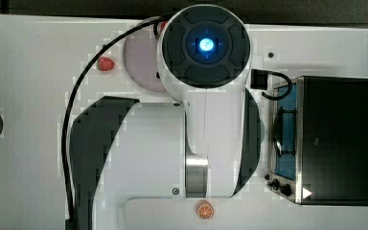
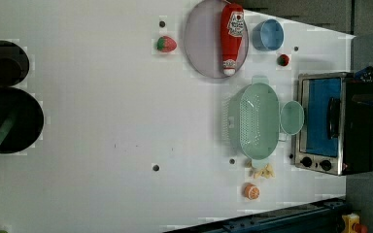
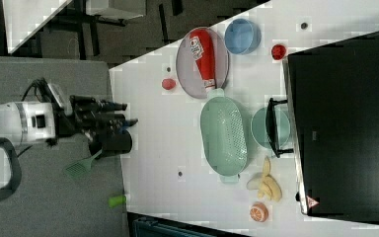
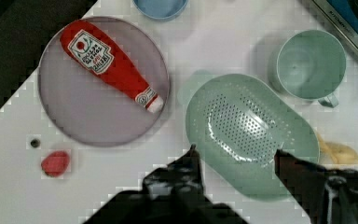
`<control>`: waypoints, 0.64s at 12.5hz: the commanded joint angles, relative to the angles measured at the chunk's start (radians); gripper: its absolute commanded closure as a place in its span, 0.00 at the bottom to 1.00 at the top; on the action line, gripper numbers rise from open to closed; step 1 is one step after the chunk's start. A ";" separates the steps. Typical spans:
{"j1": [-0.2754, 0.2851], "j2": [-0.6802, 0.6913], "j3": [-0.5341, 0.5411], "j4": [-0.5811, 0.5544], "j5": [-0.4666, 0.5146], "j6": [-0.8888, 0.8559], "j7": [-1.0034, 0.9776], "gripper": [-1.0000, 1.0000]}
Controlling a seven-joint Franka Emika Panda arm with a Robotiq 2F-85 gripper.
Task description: Drag strainer right to left.
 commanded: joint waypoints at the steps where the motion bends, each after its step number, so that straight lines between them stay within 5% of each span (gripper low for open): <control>1: -0.031 -0.528 -0.016 -0.267 -0.007 -0.251 0.105 0.21; 3: -0.031 -0.524 -0.015 -0.269 -0.007 -0.248 0.105 0.00; 8: -0.031 -0.416 -0.016 -0.358 -0.006 -0.103 0.113 0.00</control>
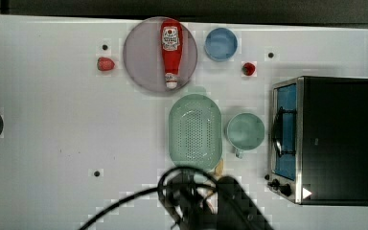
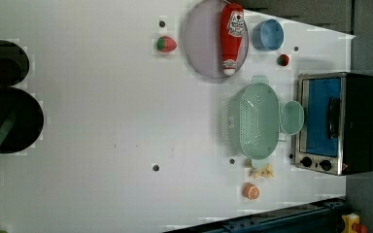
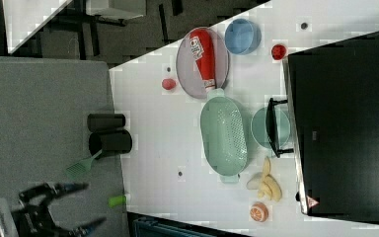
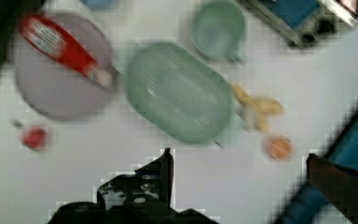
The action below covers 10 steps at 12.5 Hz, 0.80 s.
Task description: Drag strainer right to left.
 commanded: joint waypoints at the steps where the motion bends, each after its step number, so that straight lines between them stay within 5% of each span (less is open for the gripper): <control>1: -0.007 0.187 -0.022 -0.130 0.020 0.120 0.049 0.00; 10: -0.005 0.594 -0.016 -0.302 0.020 0.699 0.248 0.00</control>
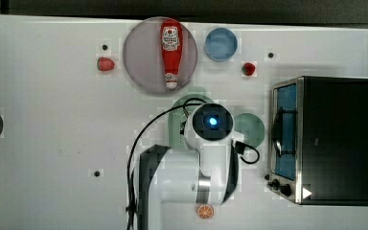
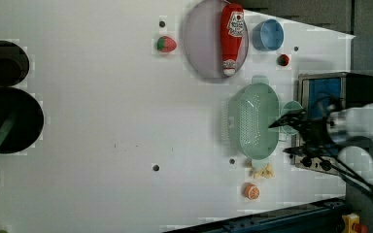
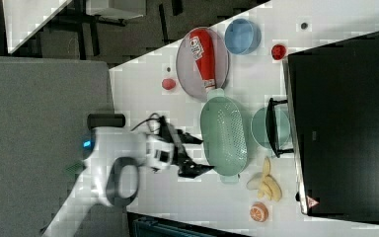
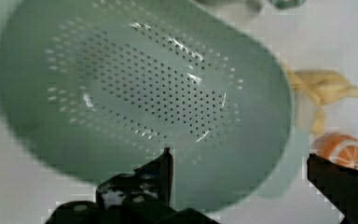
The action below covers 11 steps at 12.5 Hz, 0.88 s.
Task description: Drag strainer right to left.
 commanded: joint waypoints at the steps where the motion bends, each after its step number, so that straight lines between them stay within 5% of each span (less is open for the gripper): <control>1: 0.025 0.010 0.009 0.030 -0.020 0.135 0.232 0.00; 5: 0.029 0.182 0.045 0.026 -0.020 0.313 0.474 0.00; 11: 0.036 0.330 0.075 0.000 -0.018 0.515 0.582 0.00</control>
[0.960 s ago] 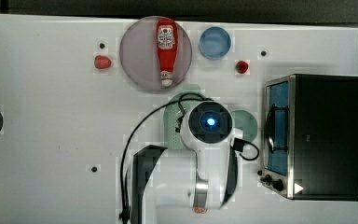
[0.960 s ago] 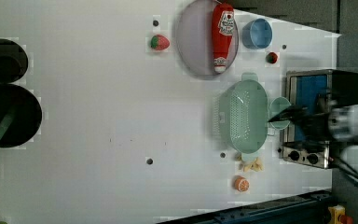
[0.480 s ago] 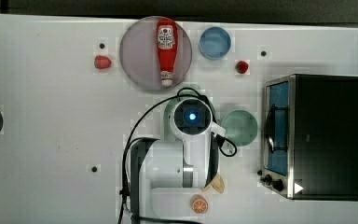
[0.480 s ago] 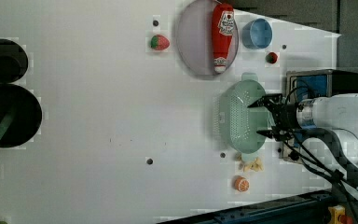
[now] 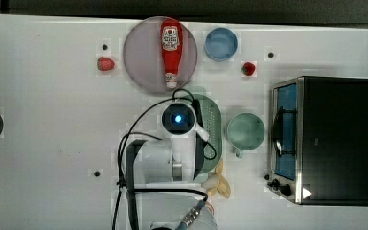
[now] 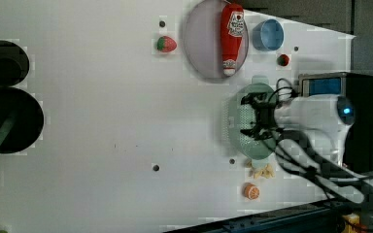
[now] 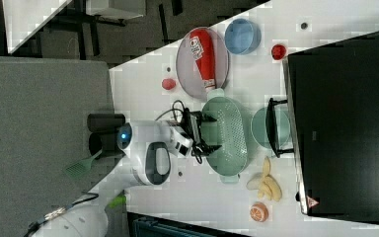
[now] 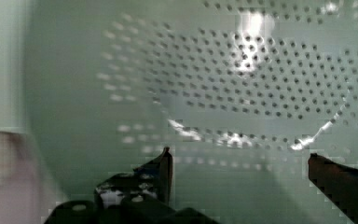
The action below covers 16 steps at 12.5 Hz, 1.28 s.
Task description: Drag strainer right to left.
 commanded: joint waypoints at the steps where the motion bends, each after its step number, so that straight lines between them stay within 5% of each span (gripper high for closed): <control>1: -0.002 -0.005 0.006 -0.029 -0.012 0.078 0.132 0.00; 16: 0.091 0.000 0.190 -0.015 0.047 0.075 0.374 0.00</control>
